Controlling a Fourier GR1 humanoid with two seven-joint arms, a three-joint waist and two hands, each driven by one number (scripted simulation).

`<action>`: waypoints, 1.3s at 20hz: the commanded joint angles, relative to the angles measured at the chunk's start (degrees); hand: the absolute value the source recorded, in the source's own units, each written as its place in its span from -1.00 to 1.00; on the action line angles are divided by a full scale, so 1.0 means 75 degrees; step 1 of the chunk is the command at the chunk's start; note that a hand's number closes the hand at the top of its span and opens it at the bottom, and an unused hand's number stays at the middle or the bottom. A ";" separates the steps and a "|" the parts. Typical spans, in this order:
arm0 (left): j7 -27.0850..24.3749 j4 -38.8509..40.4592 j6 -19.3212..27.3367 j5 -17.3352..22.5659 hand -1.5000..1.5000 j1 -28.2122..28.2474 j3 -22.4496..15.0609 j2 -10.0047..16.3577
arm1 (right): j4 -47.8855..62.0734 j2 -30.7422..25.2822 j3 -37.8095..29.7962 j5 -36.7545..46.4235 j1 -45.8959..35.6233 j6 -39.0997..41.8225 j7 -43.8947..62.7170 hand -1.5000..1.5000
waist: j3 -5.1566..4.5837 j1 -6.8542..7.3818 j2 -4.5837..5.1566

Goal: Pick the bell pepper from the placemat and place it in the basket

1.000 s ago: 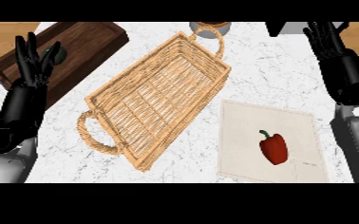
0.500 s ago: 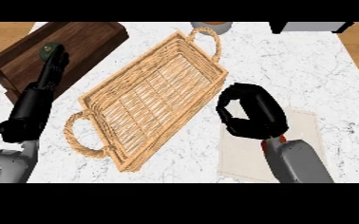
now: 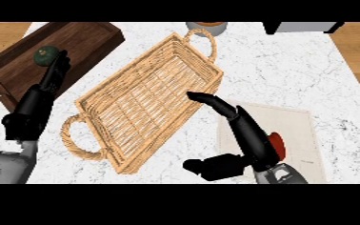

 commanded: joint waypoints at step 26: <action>-0.0124 0.0597 -0.0772 -0.0007 0.00 -0.0523 0.0467 -0.0185 | -0.0534 -0.4234 -0.0259 -0.2379 -0.3504 0.7385 0.6135 -1.00 | 0.0031 0.0215 0.0115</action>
